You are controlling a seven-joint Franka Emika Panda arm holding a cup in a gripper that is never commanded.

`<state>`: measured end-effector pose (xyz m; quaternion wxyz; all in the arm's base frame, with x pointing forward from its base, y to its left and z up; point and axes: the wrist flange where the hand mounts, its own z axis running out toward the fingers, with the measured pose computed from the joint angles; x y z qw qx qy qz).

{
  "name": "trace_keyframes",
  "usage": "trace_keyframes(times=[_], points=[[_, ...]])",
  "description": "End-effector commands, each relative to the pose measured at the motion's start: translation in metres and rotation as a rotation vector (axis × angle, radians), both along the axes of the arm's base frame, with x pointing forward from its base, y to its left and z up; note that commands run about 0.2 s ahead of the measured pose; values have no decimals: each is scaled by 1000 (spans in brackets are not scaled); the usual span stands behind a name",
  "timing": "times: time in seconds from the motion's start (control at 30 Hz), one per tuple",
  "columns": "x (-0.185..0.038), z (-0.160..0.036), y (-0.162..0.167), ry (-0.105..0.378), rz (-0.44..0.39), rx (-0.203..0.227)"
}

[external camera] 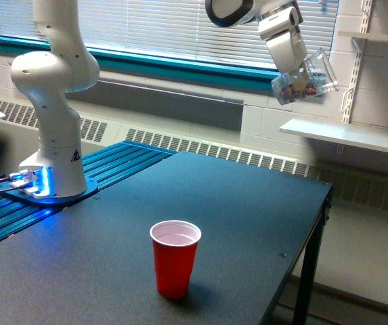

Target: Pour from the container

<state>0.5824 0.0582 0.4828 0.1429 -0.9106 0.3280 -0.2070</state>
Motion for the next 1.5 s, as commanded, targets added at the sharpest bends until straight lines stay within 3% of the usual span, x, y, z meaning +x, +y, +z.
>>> trace_keyframes(times=[0.03, 0.33, 0.47, 0.57, 0.7, 0.9, 1.23, 1.37, 1.5], points=[[1, 3, -2, 7, -66, 102], [-3, -1, 4, 44, -198, 321], [-7, -6, 2, 72, -315, 439], [-11, -12, 5, 78, -287, 355], [-17, -25, 3, 116, -291, 310], [-23, -47, 2, 196, -339, 321], [-40, -80, -20, 272, -471, 348], [-49, -91, -38, 295, -519, 327], [-60, -101, -57, 318, -552, 275]])
